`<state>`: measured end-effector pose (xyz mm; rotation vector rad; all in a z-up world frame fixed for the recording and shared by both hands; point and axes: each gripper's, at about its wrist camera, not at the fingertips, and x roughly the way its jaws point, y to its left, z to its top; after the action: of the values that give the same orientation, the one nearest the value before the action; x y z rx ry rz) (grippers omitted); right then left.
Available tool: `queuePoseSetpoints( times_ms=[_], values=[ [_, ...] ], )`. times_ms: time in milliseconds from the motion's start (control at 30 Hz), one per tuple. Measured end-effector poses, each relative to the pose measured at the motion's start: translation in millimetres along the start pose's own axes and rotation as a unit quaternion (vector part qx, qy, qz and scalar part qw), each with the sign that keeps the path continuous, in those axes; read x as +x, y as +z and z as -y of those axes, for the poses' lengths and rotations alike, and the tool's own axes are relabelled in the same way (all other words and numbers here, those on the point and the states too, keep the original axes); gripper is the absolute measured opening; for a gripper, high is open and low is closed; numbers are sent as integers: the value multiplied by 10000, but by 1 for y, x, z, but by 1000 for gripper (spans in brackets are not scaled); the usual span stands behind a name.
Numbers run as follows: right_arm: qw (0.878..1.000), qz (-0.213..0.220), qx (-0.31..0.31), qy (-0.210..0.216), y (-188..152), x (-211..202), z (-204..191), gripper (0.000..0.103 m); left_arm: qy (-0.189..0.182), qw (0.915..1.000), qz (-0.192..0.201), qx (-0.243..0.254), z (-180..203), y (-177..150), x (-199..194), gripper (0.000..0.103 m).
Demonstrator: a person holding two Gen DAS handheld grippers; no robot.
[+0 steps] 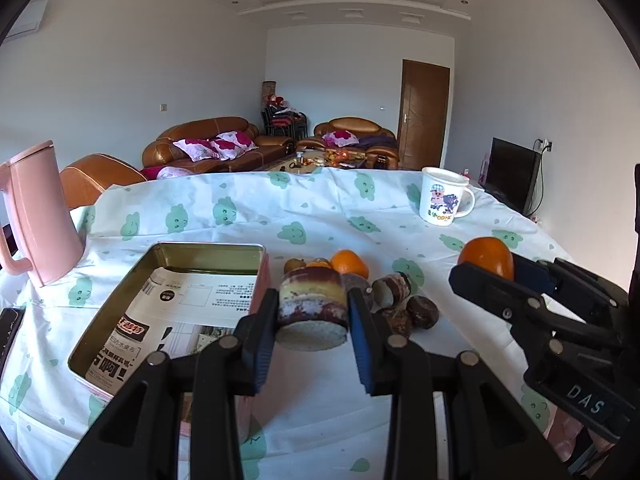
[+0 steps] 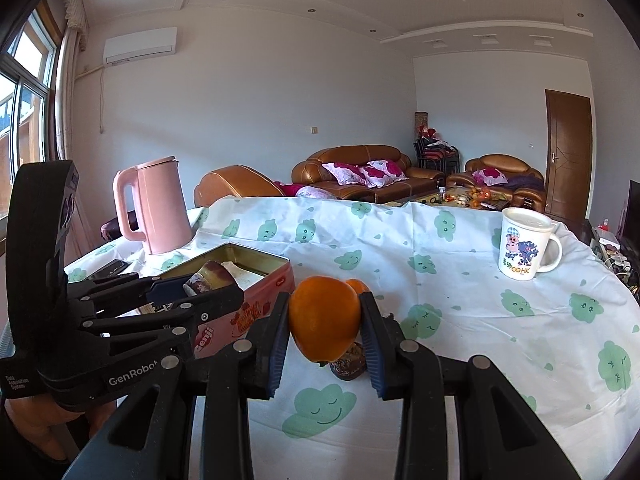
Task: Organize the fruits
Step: 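Carry the orange and cake into the pink tin and open both tools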
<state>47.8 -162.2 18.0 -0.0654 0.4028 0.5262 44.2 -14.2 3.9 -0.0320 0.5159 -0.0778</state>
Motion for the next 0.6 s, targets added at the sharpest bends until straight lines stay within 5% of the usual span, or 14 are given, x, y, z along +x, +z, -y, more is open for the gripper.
queuePoseSetpoints(
  times_ms=[600],
  values=[
    [9985, -159, -351, 386, 42, 49, -38, 36, 490, 9985, 8, -227, -51, 7, 2, 36]
  ],
)
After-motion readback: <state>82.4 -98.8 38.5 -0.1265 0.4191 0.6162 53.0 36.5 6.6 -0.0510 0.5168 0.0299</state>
